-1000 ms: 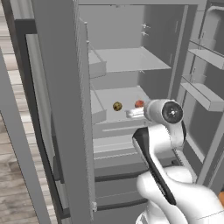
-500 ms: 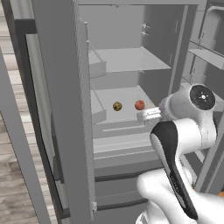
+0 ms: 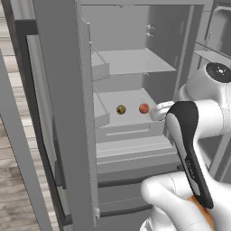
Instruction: Move the onion and potato from the top shelf to the second highest shelf to make space. Then, place the pitcher from the counter on the cleared top shelf.
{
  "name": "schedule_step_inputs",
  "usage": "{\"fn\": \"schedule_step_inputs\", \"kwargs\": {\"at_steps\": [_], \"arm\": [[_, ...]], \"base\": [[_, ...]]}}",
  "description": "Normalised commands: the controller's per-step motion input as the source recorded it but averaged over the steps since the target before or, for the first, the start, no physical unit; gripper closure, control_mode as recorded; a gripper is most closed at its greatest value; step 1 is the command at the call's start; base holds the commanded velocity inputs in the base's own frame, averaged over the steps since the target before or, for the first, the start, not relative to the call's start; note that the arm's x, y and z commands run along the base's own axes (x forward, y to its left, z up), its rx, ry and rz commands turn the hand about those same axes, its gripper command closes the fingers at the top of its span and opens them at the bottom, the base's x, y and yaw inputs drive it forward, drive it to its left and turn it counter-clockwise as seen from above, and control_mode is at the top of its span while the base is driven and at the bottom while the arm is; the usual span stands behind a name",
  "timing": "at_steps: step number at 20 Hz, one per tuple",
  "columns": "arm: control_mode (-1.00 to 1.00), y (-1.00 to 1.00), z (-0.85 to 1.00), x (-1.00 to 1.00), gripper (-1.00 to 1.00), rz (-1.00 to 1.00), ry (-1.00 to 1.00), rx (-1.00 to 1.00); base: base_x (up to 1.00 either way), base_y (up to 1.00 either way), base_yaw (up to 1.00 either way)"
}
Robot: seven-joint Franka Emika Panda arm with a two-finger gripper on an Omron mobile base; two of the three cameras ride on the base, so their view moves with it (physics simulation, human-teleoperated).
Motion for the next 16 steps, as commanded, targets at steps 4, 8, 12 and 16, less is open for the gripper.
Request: {"fn": "schedule_step_inputs", "kwargs": {"at_steps": [4,8,12,16], "arm": [[-1.00,-0.01,0.00,-0.11,-1.00,0.00,0.00,0.00],[-1.00,0.01,0.00,-0.06,-1.00,0.00,0.00,0.00],[-1.00,0.02,0.00,0.00,-1.00,0.00,0.00,0.00],[1.00,0.00,-0.08,0.00,-1.00,-0.02,0.00,0.00]], "base": [[0.00,0.00,0.00],[0.00,0.00,0.00],[0.00,0.00,0.00],[-0.05,0.00,-0.01]]}}
